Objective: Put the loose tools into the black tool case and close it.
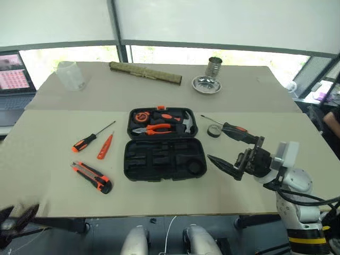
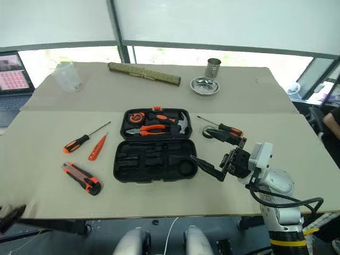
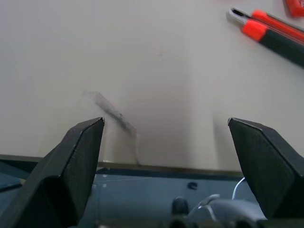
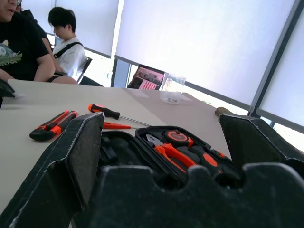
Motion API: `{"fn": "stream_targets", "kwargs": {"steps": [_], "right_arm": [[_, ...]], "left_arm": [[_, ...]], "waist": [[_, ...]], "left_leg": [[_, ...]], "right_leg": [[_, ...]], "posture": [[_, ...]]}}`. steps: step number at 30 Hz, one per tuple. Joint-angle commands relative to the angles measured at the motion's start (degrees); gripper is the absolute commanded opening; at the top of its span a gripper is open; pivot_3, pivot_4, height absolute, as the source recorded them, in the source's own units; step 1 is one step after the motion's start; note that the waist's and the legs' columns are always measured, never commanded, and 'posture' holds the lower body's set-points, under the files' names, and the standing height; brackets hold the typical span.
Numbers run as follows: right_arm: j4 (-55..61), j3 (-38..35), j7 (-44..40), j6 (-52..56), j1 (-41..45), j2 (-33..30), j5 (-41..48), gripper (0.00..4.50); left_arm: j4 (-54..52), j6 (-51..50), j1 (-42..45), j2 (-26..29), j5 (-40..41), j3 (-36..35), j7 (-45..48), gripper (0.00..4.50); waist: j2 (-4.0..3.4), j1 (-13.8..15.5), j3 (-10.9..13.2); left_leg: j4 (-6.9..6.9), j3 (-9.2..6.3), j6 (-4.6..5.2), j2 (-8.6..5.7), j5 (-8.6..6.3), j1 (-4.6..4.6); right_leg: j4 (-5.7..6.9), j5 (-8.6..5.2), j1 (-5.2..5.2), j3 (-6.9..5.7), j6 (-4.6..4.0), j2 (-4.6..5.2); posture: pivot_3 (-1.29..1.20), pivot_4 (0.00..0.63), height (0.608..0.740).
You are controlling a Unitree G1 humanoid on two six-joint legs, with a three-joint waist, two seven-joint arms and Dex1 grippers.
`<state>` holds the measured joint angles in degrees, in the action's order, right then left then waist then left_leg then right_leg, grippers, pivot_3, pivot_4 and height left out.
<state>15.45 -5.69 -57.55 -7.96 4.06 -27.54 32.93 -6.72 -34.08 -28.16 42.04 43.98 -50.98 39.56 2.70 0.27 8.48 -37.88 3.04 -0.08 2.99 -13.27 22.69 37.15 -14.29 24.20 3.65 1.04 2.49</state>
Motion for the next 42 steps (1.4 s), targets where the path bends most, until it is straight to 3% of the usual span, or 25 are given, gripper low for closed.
{"fn": "stream_targets", "kwargs": {"steps": [1, 3, 6, 12, 15, 16, 19, 24, 27, 30, 34, 37, 42], "right_arm": [[2.6, 0.1, 0.9, -0.6, 0.0, -0.2, -1.0, 4.5], [2.2, 0.7, 1.1, -0.4, 0.6, -0.1, -1.8, 4.5], [1.3, 1.7, 1.3, -0.3, 1.7, 0.3, -2.7, 4.5], [-0.6, 2.2, 0.7, -1.2, 2.8, 0.3, -3.3, 4.5], [-0.4, 1.3, 1.1, -1.5, 2.2, 0.0, -3.4, 4.5], [-0.2, 0.9, 1.3, -1.7, 1.7, 0.0, -3.5, 4.5], [0.7, 0.1, 2.0, -2.1, 0.1, -0.2, -3.7, 4.5], [1.7, -0.7, 2.6, -2.6, -2.3, -0.3, -4.1, 4.5], [1.4, -1.4, 2.3, -3.1, -3.2, -0.7, -4.2, 4.5], [1.2, -4.5, 1.5, -2.9, -5.1, -2.7, -3.0, 4.5], [-0.6, -8.0, -1.3, -2.6, -7.6, -6.3, -2.0, 4.5], [-3.4, -9.4, -5.2, -3.8, -8.4, -9.8, -3.0, 4.5], [-6.4, -10.6, -6.1, -2.9, -6.9, -11.8, -2.5, 4.5]], "left_arm": [[-2.5, -8.7, 7.8, 9.1, 1.0, 3.6, -4.1, 4.48], [-0.4, -12.7, 16.7, 15.0, -1.0, 11.4, -5.0, 4.48], [7.5, -13.3, 31.0, 18.9, -6.5, 24.0, -4.4, 4.48], [30.5, -5.2, 56.5, 15.7, -21.6, 46.2, 4.4, 4.48], [39.7, -1.5, 62.9, 13.4, -26.3, 50.5, 6.7, 4.48], [41.9, 0.1, 64.1, 12.7, -27.4, 51.5, 7.9, 4.48], [46.1, 2.4, 66.5, 11.1, -30.2, 53.5, 10.5, 3.77], [48.2, 5.1, 67.5, 11.6, -32.4, 53.3, 14.6, 1.85], [50.4, 11.9, 68.7, 11.5, -32.8, 51.5, 16.6, 0.92], [49.8, 20.3, 73.7, 9.6, -29.4, 47.4, 21.0, 0.86], [39.8, 24.1, 75.4, 8.0, -31.6, 53.8, 32.5, 0.86], [29.7, 19.8, 75.7, 5.3, -33.5, 60.3, 36.4, 0.86], [19.8, 12.7, 75.3, -0.6, -39.1, 69.0, 33.9, 0.86]], "waist": [[0.11, 0.0, -0.1], [0.13, -0.1, -0.1], [0.16, -0.5, -0.1], [-0.01, -1.6, 0.0], [-0.01, -1.6, 0.0], [-0.01, -1.5, 0.0], [0.0, -1.2, 0.0], [0.0, -1.0, 0.0], [0.0, -1.0, 0.0], [0.07, -0.7, 0.0], [0.15, 0.5, 0.0], [0.04, 0.4, 0.0], [0.01, 0.0, 0.0]], "left_leg": [[0.0, 0.0, -0.01, 0.04, 0.01, -0.04], [0.0, 0.15, -0.02, 0.0, 0.01, -0.11], [0.0, 0.17, -0.07, -0.1, 0.05, -0.1], [0.05, 0.21, -0.1, -0.13, 0.04, 0.19], [0.05, 0.16, -0.12, -0.14, 0.02, 0.35], [0.05, 0.16, -0.12, -0.13, 0.02, 0.38], [0.03, 0.13, -0.12, -0.14, 0.02, 0.49], [0.01, 0.13, -0.12, -0.16, 0.02, 0.47], [0.01, 0.12, -0.12, -0.16, 0.02, 0.45], [-0.02, 0.09, -0.12, -0.16, 0.02, 0.5], [-0.24, 0.0, -0.13, -0.2, 0.01, 0.7], [-0.25, 0.08, -0.12, -0.29, 0.01, 0.61], [-0.43, 0.03, -0.11, -0.26, 0.01, 0.62]], "right_leg": [[0.0, 0.0, -0.08, 0.0, -0.04, -0.05], [0.03, 0.17, -0.32, 0.12, -0.17, 0.01], [0.02, 0.21, -0.33, 0.18, -0.08, 0.02], [0.13, 0.25, 0.04, 0.28, -0.08, -0.13], [0.12, 0.24, 0.14, 0.27, -0.08, -0.16], [0.11, 0.24, 0.15, 0.27, -0.08, -0.16], [0.04, 0.22, 0.16, 0.25, -0.05, -0.14], [0.05, 0.22, 0.13, 0.25, -0.01, -0.09], [0.07, 0.22, 0.11, 0.24, -0.01, -0.09], [0.07, 0.22, 0.12, 0.21, -0.01, -0.09], [-0.03, 0.29, 0.07, 0.07, 0.1, -0.02], [-0.08, 0.33, -0.06, 0.19, 0.22, 0.06], [0.0, 0.34, -0.05, 0.26, 0.25, -0.04]], "posture": [[0.0, 0.15, 0.74], [0.0, 0.15, 0.74], [0.0, 0.15, 0.74], [0.0, 0.15, 0.74], [0.0, 0.15, 0.74], [0.0, 0.15, 0.74], [0.0, 0.15, 0.74], [0.0, 0.15, 0.74], [0.0, 0.15, 0.74], [0.0, 0.15, 0.74], [0.0, 0.15, 0.74], [0.0, 0.15, 0.74], [0.0, 0.15, 0.74]]}}
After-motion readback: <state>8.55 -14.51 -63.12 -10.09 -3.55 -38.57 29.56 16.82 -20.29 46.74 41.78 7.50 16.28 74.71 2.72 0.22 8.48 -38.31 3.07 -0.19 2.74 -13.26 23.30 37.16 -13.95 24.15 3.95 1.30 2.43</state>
